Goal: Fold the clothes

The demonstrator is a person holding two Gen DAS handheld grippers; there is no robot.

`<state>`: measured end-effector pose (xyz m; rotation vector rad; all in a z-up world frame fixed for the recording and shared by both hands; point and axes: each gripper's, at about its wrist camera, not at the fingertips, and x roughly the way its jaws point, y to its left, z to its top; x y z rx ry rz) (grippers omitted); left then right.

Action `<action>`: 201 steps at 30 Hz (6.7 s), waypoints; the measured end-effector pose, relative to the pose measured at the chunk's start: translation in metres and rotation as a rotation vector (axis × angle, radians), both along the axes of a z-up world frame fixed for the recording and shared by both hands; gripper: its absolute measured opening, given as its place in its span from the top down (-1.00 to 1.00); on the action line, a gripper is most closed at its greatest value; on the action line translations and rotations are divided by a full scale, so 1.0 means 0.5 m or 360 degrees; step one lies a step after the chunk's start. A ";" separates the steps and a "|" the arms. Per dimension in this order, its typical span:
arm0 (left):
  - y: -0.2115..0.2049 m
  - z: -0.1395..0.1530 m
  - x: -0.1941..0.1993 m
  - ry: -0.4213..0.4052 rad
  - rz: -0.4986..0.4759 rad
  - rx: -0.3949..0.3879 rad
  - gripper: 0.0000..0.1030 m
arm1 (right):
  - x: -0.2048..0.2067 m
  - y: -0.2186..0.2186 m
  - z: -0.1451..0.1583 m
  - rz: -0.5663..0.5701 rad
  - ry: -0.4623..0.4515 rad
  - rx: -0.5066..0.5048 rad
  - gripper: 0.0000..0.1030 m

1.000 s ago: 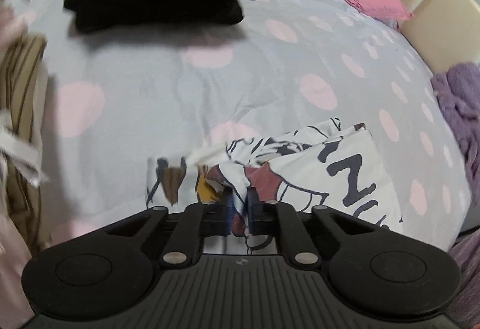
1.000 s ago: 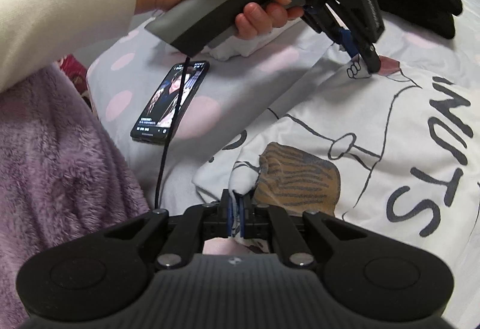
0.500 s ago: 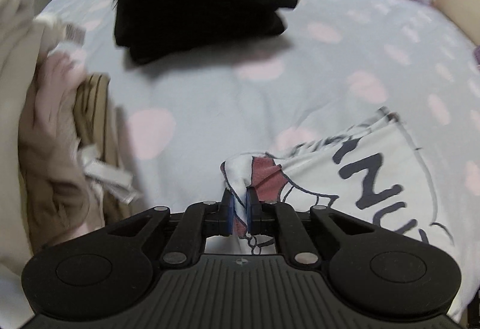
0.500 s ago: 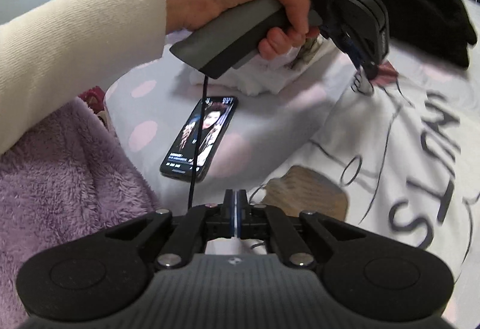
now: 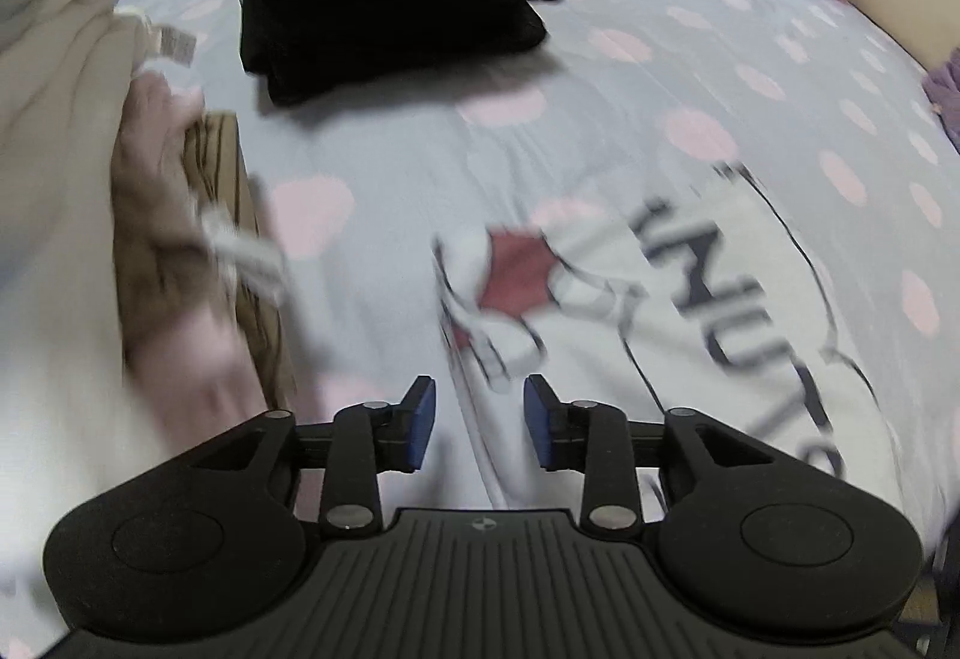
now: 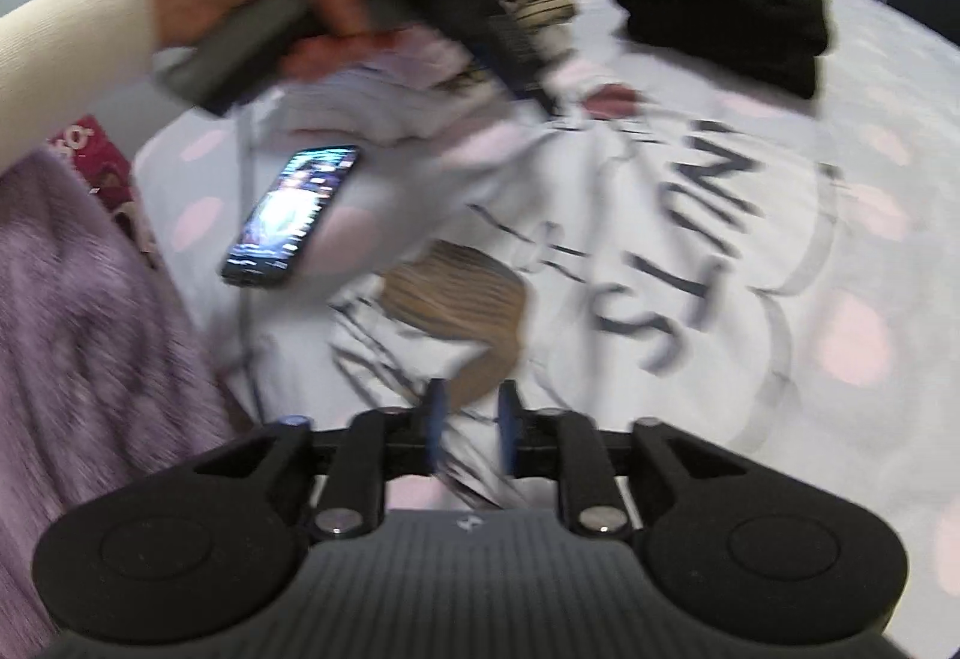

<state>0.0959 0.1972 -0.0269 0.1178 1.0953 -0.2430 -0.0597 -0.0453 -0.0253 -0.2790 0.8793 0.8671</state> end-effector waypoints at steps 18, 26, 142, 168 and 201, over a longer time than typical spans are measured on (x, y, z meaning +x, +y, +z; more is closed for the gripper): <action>-0.004 -0.073 -0.179 0.0382 0.0121 -0.0167 0.13 | -0.036 -0.113 -0.056 -0.0114 -0.0105 -0.0128 -0.16; -0.035 -0.064 -0.189 0.0347 0.0042 -0.0021 0.79 | -0.023 -0.123 -0.079 -0.0225 -0.0111 -0.0190 0.66; 0.069 0.188 -0.230 -0.0895 0.0324 -0.0635 0.75 | 0.186 -0.114 0.164 -0.0452 0.0040 0.1039 0.60; 0.240 0.686 -0.305 -0.1477 0.0455 0.0062 0.76 | 0.236 0.246 0.634 0.0222 -0.0142 0.1360 0.59; 0.381 0.507 0.020 -0.1097 0.0661 0.0072 0.33 | 0.491 0.476 0.460 0.0033 -0.0418 0.0842 0.07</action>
